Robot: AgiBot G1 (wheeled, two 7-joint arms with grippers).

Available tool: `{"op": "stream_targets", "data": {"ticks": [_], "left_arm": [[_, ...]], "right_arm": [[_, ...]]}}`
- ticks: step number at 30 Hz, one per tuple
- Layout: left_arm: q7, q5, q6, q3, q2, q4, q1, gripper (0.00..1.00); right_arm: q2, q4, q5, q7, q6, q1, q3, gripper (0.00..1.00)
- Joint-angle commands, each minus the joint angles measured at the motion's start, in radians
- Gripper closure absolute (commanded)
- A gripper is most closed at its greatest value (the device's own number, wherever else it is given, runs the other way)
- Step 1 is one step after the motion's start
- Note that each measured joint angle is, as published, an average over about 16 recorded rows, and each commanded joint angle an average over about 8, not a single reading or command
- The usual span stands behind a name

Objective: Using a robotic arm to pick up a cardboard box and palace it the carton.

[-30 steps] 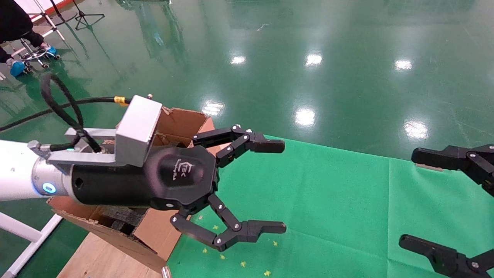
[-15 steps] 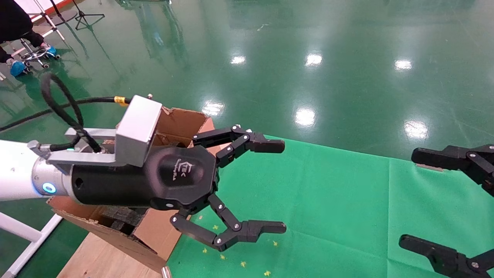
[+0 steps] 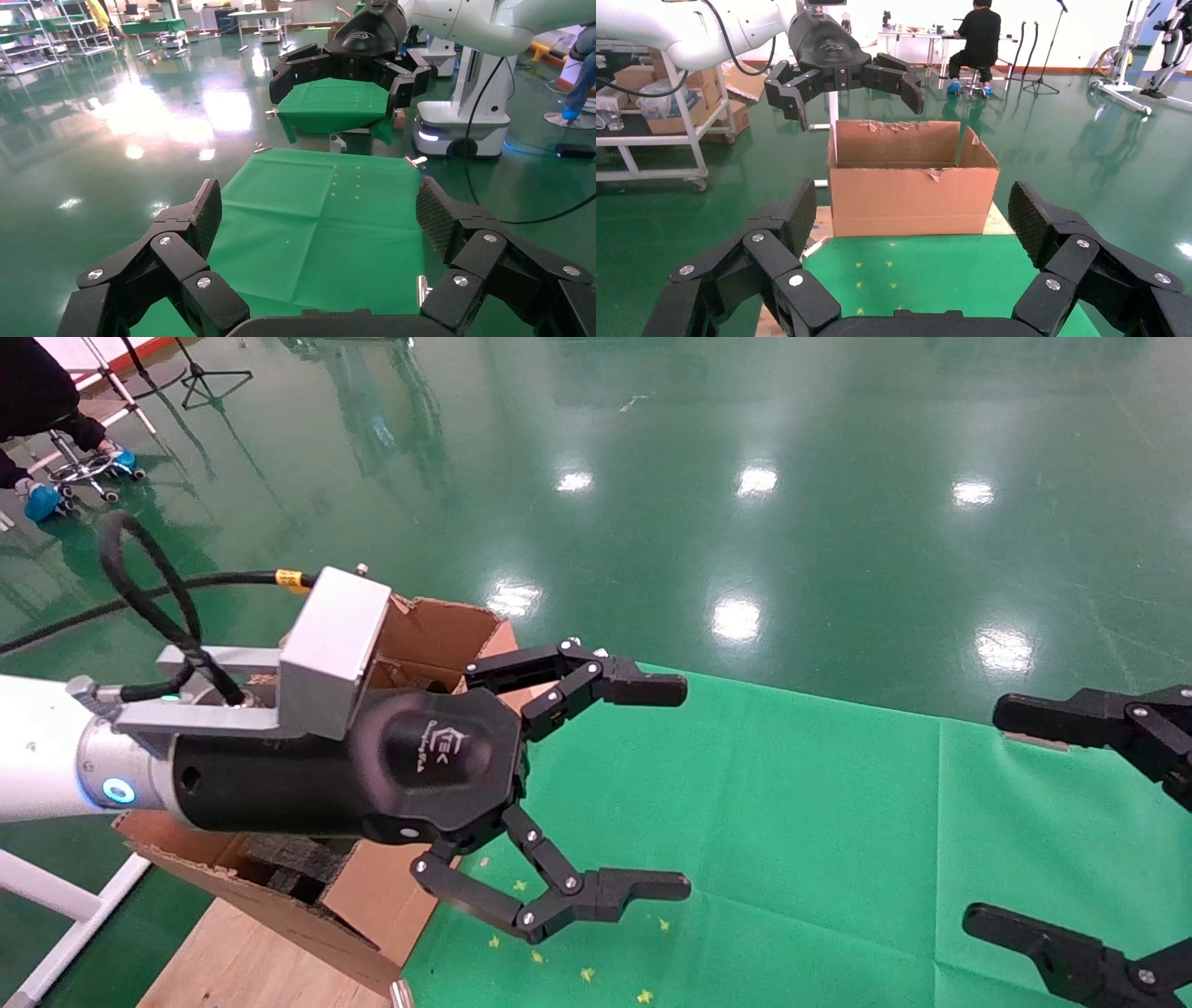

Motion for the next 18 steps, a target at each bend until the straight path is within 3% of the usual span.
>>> {"op": "stream_targets", "data": {"ticks": [1, 18], "left_arm": [[0.000, 0.000, 0.000, 0.000, 0.000, 0.000, 0.000, 0.00], [0.000, 0.000, 0.000, 0.000, 0.000, 0.000, 0.000, 0.00]], "right_arm": [[0.000, 0.000, 0.000, 0.000, 0.000, 0.000, 0.000, 0.00], [0.000, 0.000, 0.000, 0.000, 0.000, 0.000, 0.000, 0.00]]}}
